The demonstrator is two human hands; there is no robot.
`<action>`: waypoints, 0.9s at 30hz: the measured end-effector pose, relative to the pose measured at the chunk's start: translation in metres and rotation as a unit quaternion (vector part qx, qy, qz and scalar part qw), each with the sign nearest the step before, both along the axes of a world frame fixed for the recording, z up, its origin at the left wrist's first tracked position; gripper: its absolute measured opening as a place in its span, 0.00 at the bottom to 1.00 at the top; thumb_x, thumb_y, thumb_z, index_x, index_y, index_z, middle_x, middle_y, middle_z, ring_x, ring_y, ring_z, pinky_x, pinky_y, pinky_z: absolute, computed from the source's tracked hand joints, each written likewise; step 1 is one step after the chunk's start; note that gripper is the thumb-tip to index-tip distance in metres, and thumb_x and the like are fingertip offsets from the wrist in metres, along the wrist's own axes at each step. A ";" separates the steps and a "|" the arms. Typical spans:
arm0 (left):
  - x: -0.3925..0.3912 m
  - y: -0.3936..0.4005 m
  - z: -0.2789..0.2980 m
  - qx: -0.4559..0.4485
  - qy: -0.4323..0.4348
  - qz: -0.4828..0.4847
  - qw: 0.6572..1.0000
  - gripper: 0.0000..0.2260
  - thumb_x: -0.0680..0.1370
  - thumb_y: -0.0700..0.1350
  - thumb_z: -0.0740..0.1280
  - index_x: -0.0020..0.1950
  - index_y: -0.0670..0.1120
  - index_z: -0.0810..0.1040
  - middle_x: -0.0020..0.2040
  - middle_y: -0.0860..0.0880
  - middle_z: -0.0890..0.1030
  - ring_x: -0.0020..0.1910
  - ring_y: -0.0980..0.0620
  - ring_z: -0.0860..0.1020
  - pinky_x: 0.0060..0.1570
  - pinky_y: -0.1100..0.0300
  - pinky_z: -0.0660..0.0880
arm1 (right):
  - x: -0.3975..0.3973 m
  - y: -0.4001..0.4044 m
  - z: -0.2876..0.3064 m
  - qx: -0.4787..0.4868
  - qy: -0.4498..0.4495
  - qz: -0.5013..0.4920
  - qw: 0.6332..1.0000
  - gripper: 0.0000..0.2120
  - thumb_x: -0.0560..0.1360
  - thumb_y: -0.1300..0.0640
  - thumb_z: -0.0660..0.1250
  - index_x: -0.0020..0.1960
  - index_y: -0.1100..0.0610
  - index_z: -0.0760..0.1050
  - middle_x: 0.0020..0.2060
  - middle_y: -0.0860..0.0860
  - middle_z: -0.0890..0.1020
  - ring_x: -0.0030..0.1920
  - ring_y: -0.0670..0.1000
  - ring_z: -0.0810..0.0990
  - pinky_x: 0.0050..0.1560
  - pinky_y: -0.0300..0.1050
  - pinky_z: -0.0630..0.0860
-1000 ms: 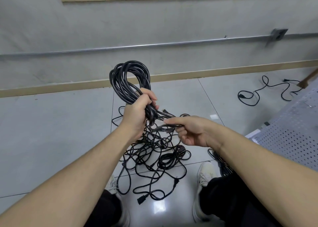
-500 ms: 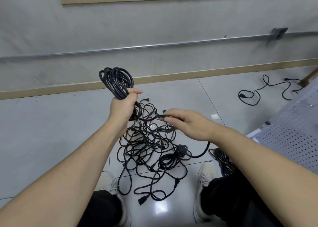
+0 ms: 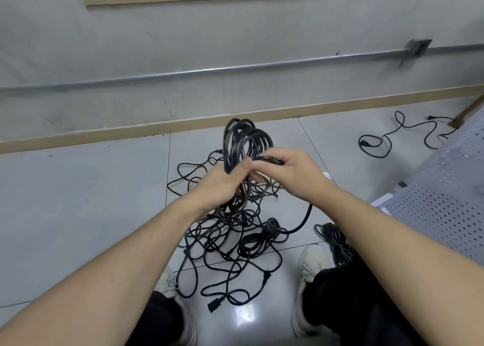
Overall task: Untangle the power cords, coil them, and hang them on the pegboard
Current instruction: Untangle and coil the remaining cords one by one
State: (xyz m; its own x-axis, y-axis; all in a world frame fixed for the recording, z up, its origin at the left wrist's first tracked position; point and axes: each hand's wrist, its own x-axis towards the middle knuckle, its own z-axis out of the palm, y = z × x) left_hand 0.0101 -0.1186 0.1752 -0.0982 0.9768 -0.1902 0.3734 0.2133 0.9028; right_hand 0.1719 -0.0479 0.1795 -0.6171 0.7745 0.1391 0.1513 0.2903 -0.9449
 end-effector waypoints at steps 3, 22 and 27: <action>-0.002 0.003 -0.011 0.008 0.054 -0.076 0.996 0.14 0.77 0.50 0.75 0.34 0.51 0.75 0.29 0.59 0.75 0.32 0.60 0.72 0.36 0.66 0.69 | 0.002 0.002 0.000 -0.022 -0.032 0.009 0.999 0.10 0.73 0.57 0.77 0.40 0.64 0.84 0.34 0.59 0.82 0.37 0.47 0.75 0.41 0.41 0.72; -0.007 -0.007 -0.004 -0.005 -0.061 -0.061 0.996 0.18 0.66 0.59 0.63 0.39 0.46 0.83 0.35 0.43 0.74 0.34 0.45 0.74 0.39 0.52 0.71 | 0.002 0.016 -0.002 -0.086 0.066 -0.194 0.975 0.18 0.73 0.42 0.75 0.43 0.55 0.74 0.44 0.48 0.78 0.43 0.46 0.76 0.51 0.47 0.75; -0.002 -0.013 -0.001 0.060 -0.089 -0.101 0.989 0.13 0.77 0.42 0.60 0.43 0.35 0.80 0.31 0.55 0.77 0.32 0.59 0.75 0.37 0.67 0.72 | -0.017 0.005 -0.010 -0.181 0.048 -0.176 0.966 0.26 0.70 0.29 0.69 0.56 0.44 0.68 0.48 0.46 0.82 0.46 0.48 0.81 0.51 0.50 0.76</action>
State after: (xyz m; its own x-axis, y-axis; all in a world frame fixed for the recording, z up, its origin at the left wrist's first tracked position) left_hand 0.0076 -0.1318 0.1740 0.1257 0.9897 -0.0687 0.2304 0.0382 0.9723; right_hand 0.1544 -0.0431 0.1691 -0.3047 0.9426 -0.1365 0.0872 -0.1151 -0.9895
